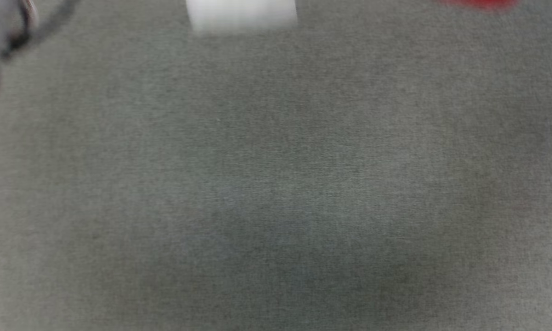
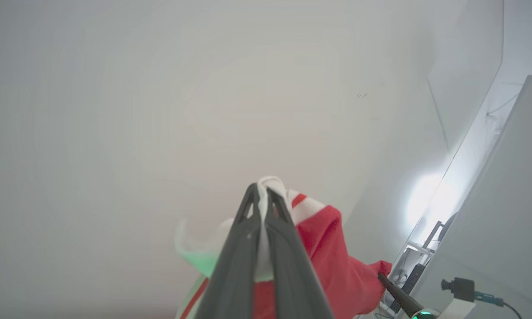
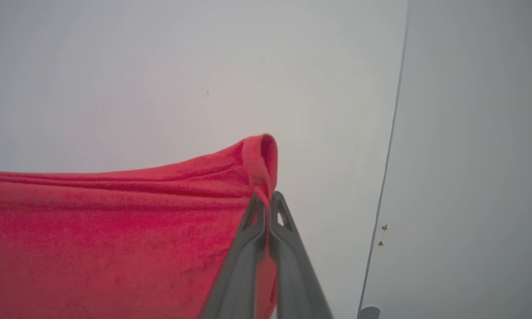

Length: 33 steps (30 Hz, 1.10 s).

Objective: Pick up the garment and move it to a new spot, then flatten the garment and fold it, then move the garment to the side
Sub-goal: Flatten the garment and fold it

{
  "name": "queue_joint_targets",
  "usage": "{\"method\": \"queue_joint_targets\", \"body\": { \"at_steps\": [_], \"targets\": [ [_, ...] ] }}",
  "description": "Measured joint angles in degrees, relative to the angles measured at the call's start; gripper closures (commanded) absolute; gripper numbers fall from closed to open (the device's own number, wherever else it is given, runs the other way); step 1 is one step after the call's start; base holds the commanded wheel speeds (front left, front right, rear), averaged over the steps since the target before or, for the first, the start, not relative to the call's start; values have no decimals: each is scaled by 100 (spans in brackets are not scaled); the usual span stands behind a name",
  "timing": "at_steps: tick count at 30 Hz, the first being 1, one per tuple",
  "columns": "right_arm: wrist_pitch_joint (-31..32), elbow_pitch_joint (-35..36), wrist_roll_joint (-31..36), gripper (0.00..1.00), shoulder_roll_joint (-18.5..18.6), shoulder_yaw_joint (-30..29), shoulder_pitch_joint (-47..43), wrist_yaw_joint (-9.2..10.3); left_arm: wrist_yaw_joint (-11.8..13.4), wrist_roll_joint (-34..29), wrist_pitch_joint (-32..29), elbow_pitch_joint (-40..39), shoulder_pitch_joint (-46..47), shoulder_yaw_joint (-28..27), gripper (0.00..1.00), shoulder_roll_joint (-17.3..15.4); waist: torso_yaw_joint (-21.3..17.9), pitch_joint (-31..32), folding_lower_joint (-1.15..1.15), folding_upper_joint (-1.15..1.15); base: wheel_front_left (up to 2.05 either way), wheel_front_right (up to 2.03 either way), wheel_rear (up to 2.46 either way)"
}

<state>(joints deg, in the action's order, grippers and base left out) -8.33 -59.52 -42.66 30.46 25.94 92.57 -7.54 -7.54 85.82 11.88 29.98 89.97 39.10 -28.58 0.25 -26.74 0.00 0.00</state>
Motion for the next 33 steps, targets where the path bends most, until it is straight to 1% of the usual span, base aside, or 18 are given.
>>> {"method": "queue_joint_targets", "body": {
  "at_steps": [2, 5, 7, 9, 12, 14, 17, 21, 24, 29, 33],
  "targets": [
    [-137, -80, 24, 100, -83, -68, 138, -1, 0, 147, 65, -25, 199, -175, 100, 65, -68, -44, 0, 0, 0, 0, 0],
    [-175, -199, 62, 100, -156, 15, 62, 0, 0, 194, 92, -99, 91, -156, 100, 74, -131, -40, 0, 0, 0, 0, 0],
    [-158, -250, 77, 100, -169, 108, -168, 0, 0, 103, 82, -162, -204, 37, 100, 34, -134, -3, 0, 0, 0, 0, 0],
    [-143, -246, 70, 100, -176, 242, -467, 0, 1, 232, 111, -294, -645, 71, 100, 10, -122, 26, 0, 0, 0, 0, 0],
    [-86, -64, -112, 100, -205, 415, -1001, 1, 1, 132, 236, -578, -1377, 151, 100, -99, -109, 48, 0, 0, 0, 0, 0],
    [-36, 174, -241, 100, -151, 573, -1390, 1, 1, 165, 279, -860, -1933, 121, 100, -94, -94, 57, 0, 0, 0, 0, 0],
    [29, 703, -542, 100, 51, 789, -2052, 1, 1, 92, 303, -1250, -2833, -8, 100, -56, -53, 69, 0, 0, 0, 0, 0],
    [70, 1448, -1007, 100, 405, 949, -3017, 1, 1, -175, 324, -1761, -4107, -543, 100, 120, -1, 144, 0, 0, 0, 0, 0],
    [91, 1958, -1291, 100, 644, 1014, -3752, 1, 1, -243, 322, -2274, -5058, -1003, 100, 342, 12, 241, 0, 0, 0, 0, 0],
    [130, 2680, -1618, 100, 947, 1006, -4870, 1, 1, -545, 324, -2850, -6279, -1229, 100, 377, 24, 458, 0, 0, 0, 0, 0],
    [237, 3321, -1795, 100, 1184, 925, -5689, 1, 1, -561, 325, -3405, -7020, -1317, 100, 334, 34, 671, 0, 0, 0, 0, 0]
  ]
}}
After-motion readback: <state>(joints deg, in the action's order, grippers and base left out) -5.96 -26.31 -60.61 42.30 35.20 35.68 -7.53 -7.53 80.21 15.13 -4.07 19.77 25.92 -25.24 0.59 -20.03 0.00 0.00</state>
